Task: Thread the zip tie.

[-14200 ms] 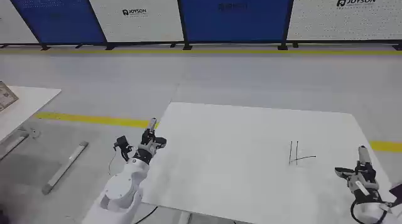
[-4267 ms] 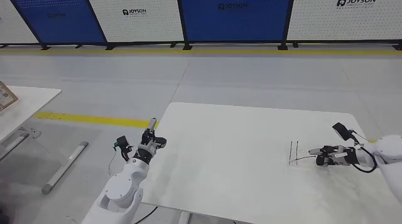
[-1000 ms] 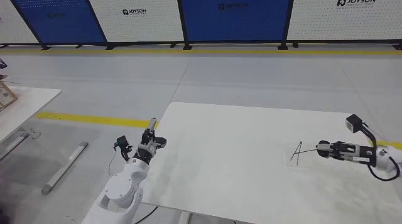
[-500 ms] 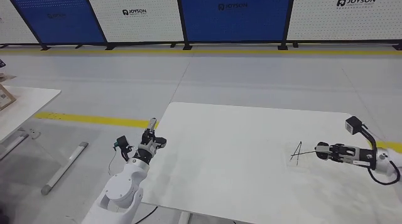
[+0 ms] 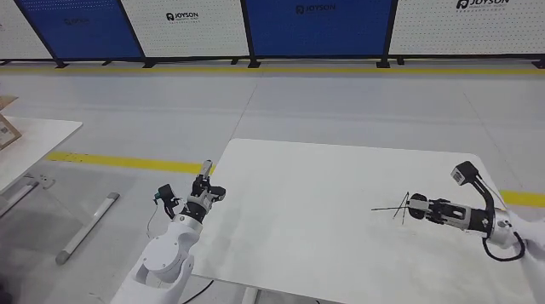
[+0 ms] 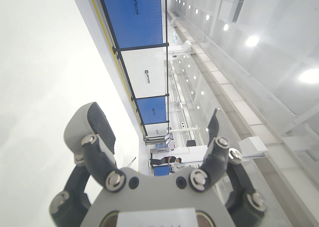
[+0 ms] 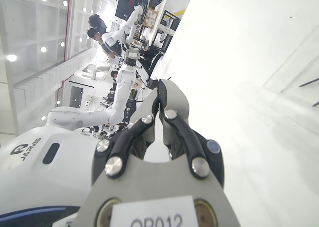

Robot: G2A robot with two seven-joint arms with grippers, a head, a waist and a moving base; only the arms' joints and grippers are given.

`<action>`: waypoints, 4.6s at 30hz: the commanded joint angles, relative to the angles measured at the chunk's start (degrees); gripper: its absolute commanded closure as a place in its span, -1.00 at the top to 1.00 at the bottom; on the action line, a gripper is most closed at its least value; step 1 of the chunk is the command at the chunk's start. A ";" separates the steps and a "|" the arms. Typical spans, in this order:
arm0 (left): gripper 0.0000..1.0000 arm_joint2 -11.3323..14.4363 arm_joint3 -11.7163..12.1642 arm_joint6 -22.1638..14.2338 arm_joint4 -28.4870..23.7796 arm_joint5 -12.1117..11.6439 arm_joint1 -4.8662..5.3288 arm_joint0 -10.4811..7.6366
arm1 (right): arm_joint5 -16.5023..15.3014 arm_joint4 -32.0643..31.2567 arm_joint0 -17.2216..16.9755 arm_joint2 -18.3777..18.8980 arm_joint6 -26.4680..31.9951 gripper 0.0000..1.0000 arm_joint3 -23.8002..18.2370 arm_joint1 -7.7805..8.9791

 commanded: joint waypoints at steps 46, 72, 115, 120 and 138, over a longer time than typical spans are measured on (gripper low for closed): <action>1.00 5.34 -4.75 -20.06 7.36 -2.86 0.59 1.37 | -0.42 7.58 -9.47 3.00 3.13 -1.00 -8.28 -0.95; 1.00 10.87 -1.33 -26.66 4.09 -0.73 0.42 -1.53 | -0.42 9.85 -13.95 0.40 -3.31 -1.00 -13.65 -3.78; 1.00 24.80 4.88 -24.07 0.99 2.31 -1.45 -9.84 | 3.39 -2.93 -18.34 -1.48 -31.09 -1.00 -20.32 -5.29; 1.00 26.10 5.84 -22.06 0.18 3.70 -1.80 -11.07 | 3.98 -4.97 -17.88 -1.92 -33.20 -1.00 -19.97 -5.46; 1.00 29.03 6.52 -23.16 0.60 4.32 -2.15 -12.98 | 5.38 -6.89 -18.05 -2.77 -34.28 -1.00 -21.13 -5.70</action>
